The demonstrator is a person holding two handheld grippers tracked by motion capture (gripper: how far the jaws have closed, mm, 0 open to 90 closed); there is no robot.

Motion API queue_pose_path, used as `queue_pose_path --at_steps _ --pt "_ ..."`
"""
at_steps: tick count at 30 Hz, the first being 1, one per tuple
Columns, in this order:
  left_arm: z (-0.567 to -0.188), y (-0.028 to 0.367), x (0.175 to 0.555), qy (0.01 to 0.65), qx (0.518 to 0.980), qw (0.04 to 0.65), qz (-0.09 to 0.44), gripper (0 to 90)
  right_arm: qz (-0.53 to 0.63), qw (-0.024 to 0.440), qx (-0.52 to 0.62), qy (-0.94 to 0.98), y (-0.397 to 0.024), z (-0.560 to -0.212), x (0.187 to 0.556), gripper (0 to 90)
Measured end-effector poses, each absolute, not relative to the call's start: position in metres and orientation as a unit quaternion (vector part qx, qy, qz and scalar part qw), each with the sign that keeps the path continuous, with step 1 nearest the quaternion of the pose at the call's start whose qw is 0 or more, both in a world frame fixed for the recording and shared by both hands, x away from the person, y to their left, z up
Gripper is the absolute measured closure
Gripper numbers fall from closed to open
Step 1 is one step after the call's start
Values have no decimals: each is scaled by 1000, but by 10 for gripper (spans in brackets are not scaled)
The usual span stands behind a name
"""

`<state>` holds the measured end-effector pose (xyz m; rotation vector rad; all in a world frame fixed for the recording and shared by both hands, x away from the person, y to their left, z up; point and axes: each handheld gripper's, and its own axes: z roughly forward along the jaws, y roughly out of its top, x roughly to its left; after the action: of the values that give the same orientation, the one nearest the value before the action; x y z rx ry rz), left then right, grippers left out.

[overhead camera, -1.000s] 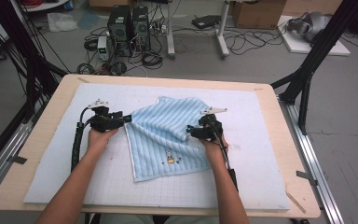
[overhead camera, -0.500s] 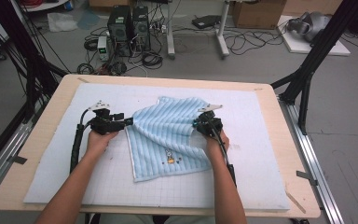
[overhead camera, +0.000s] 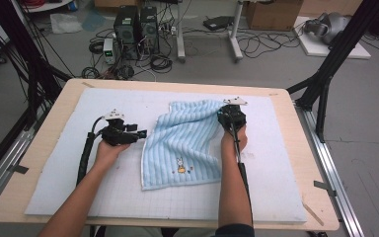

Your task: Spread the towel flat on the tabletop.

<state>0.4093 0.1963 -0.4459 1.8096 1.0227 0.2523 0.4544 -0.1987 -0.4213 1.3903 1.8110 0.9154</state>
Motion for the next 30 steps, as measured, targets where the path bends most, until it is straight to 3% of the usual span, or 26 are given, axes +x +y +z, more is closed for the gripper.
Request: queue_pose_path --at_steps 11,20,30 --pt "-447 194 402 417 744 514 91 389 416 282 487 714 -213 -406 415 480" --pt "-441 196 390 412 747 516 84 392 423 266 466 730 -232 -409 362 467" --pt "-442 203 355 408 739 527 99 408 383 173 461 782 -199 -432 355 543"
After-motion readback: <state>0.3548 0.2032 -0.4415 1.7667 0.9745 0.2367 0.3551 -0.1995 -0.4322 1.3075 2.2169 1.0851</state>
